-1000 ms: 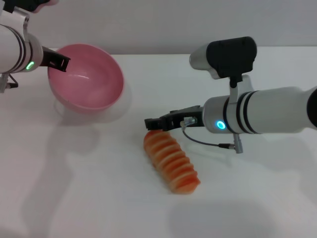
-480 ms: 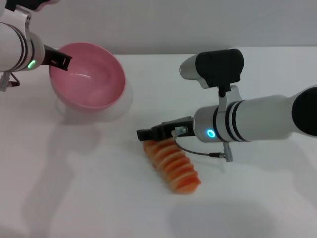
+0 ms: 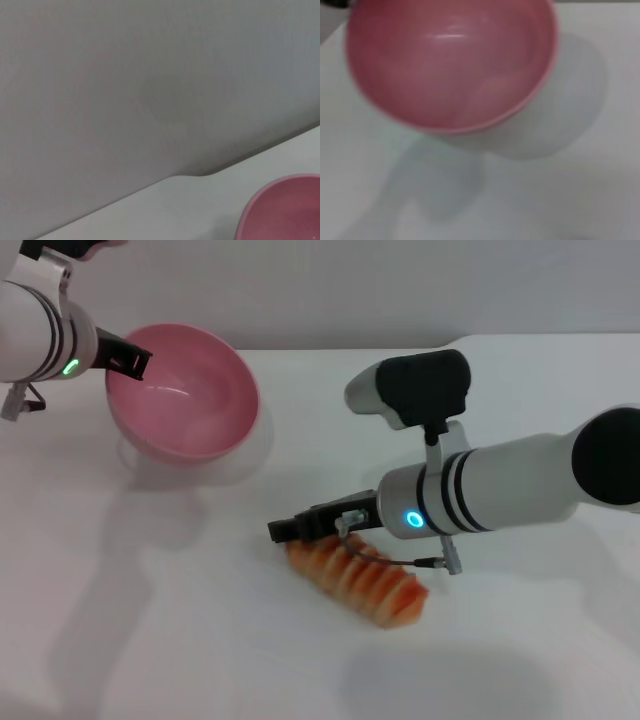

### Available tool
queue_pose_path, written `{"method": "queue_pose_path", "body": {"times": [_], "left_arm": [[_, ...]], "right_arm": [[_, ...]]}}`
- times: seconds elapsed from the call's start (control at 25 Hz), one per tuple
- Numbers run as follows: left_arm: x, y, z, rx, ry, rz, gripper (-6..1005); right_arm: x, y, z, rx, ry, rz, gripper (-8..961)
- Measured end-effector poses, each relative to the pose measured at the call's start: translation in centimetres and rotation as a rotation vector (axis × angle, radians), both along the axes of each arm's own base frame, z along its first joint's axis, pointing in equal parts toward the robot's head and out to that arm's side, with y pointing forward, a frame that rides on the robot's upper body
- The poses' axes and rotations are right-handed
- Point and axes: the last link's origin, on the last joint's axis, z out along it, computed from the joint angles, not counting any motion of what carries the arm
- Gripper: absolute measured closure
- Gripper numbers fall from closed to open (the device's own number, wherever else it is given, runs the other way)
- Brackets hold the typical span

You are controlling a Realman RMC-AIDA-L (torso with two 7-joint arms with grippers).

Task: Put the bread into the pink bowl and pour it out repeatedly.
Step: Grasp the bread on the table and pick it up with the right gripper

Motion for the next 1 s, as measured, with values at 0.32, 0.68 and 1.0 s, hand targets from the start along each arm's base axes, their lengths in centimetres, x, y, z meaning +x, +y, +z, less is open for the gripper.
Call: {"method": "queue_pose_path", "body": {"times": [0.32, 0.68, 1.0], "left_arm": [[-0.1, 0.0, 0.1, 0.0, 0.003, 0.0, 957], [-0.1, 0.1, 0.0, -0.001, 0.004, -0.006, 957], [-0.1, 0.3, -0.3, -0.009, 0.012, -0.006, 957]], "right_arm": [[-0.5, -0.1, 0.2, 0.008, -0.003, 0.044, 315], [-0.8, 0.0, 0.6, 0.016, 0.02, 0.037, 741], [-2.6, -0.2, 1.5, -0.009, 0.064, 0.06, 699]]}}
